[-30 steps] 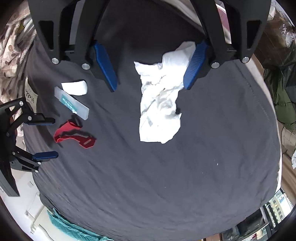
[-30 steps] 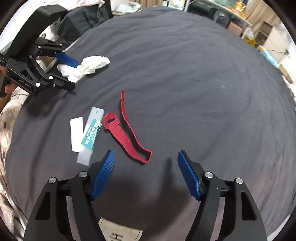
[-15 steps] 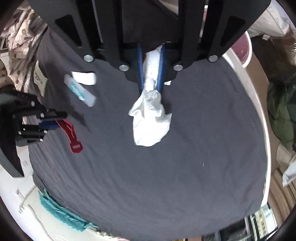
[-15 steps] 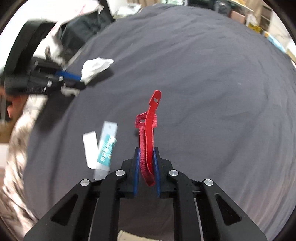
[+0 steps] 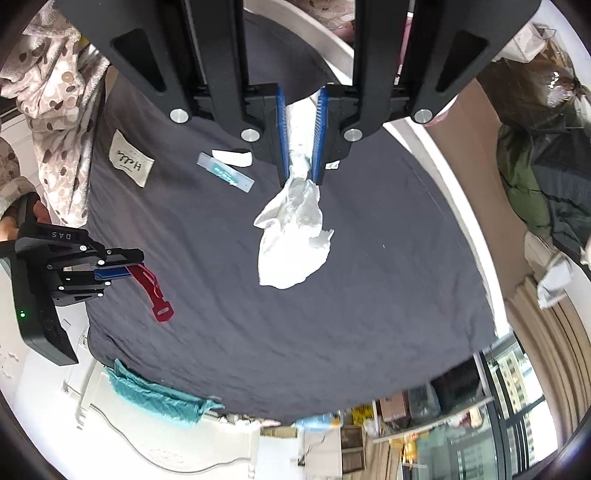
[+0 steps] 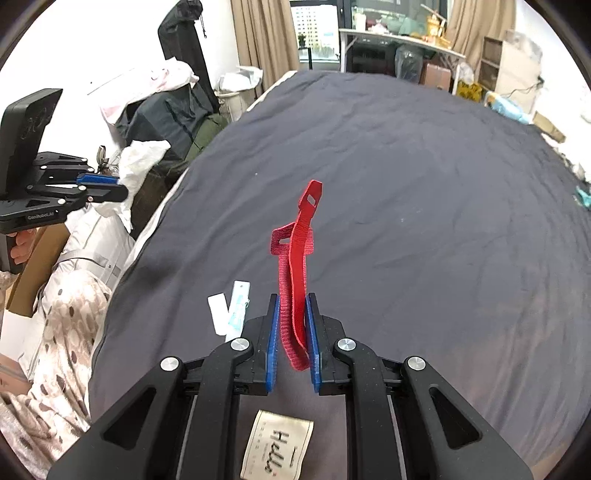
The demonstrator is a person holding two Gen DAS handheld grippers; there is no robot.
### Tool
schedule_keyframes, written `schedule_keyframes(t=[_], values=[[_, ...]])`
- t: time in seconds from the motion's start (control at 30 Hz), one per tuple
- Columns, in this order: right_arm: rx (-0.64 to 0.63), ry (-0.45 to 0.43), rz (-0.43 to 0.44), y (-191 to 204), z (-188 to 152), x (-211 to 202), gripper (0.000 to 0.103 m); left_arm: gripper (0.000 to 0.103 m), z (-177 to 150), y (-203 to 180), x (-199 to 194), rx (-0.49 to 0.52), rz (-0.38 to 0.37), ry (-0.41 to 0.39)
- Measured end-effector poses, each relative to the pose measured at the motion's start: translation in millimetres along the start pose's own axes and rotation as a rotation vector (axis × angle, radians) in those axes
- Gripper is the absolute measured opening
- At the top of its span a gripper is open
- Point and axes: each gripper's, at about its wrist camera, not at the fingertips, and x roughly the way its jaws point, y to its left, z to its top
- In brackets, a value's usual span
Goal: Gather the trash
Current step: 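Grasp the white tissue with the left tool while the right tool grasps the red strap, then carry the red strap over the bin and open the right tool while the left tool carries the tissue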
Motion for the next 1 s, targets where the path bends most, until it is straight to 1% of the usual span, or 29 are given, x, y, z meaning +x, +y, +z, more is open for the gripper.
schedule_keyframes(t=[0.1,0.23,0.37,0.5,0.6,0.7,0.77,0.97,1.0], values=[[-0.006,0.0,-0.007,5.5,-6.5,-9.0,0.013,0.012,-6.8,-13.0,-19.0,0.017,0.024,-0.033],[0.0,-0.007,-0.005,11.5,-12.8,-15.6,0.013,0.012,-20.9,-20.1,-40.3,0.009,0.039,-0.067],[0.0,-0.021,-0.006,20.3,-17.1,-23.7,0.013,0.012,-36.2,-21.4,-58.5,-0.016,0.06,-0.093],[-0.009,-0.026,0.003,33.2,-22.6,-28.7,0.013,0.012,-55.0,-16.9,-75.2,-0.071,0.062,-0.125],[-0.026,-0.013,0.015,44.2,-22.5,-25.7,0.013,0.012,-71.5,-7.3,-85.6,-0.125,0.078,-0.149],[-0.045,-0.005,0.033,58.7,-15.8,-20.8,0.013,0.012,-88.8,12.2,-94.3,-0.197,0.091,-0.171],[-0.058,-0.003,0.049,69.4,-10.0,-17.2,0.013,0.012,-99.3,23.7,-98.9,-0.228,0.114,-0.177],[-0.138,0.024,0.127,115.4,20.1,6.2,0.013,0.012,-131.7,59.7,-112.0,-0.296,0.17,-0.182],[-0.15,0.028,0.136,121.8,24.0,9.7,0.013,0.012,-137.9,66.9,-114.7,-0.31,0.191,-0.183]])
